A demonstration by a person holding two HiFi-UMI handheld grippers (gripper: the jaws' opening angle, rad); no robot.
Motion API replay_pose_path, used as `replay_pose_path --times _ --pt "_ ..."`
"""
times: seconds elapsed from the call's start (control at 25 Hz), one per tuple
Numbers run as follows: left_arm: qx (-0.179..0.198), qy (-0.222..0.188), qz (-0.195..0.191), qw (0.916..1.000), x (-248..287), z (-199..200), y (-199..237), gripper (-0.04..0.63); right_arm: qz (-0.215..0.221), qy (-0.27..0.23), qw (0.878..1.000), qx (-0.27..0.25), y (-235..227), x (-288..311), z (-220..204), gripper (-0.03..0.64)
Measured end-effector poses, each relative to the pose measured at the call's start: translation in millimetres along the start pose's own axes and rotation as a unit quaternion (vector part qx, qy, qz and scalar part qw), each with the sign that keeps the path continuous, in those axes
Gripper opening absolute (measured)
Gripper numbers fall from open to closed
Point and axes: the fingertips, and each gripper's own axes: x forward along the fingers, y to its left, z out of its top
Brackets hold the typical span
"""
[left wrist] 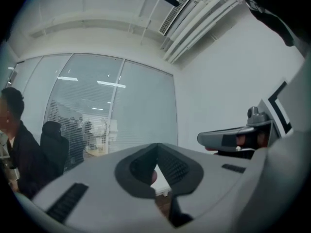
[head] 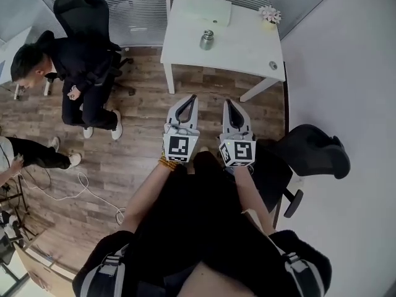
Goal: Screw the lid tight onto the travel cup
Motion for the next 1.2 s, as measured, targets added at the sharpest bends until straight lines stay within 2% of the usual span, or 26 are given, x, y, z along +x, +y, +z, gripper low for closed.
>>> replay_pose_path --times 0.12,0.32,0.68,0.96,1.2 --pt "0.007 0.007 -0.009 0.9999 31 -6 -7 0.009 -0.001 0.001 1.0 0.005 -28 18 -5 -0.002" --pt "0.02 0.02 0.001 0.9996 93 -17 -13 0.009 0.017 0.004 1.0 0.01 -79 60 -12 -0.001" --pt "0.028 0.046 0.054 0.9971 180 -30 -15 0.009 0.079 0.007 0.997 0.019 -160 130 -15 0.0" --pt "0.027 0.083 0.089 0.9922 204 -55 12 0.009 0.117 0.032 0.992 0.022 -187 181 -30 0.0" --pt "0.028 0.094 0.084 0.9916 234 -74 41 0.009 0.141 0.055 0.988 0.004 -199 227 -41 0.0"
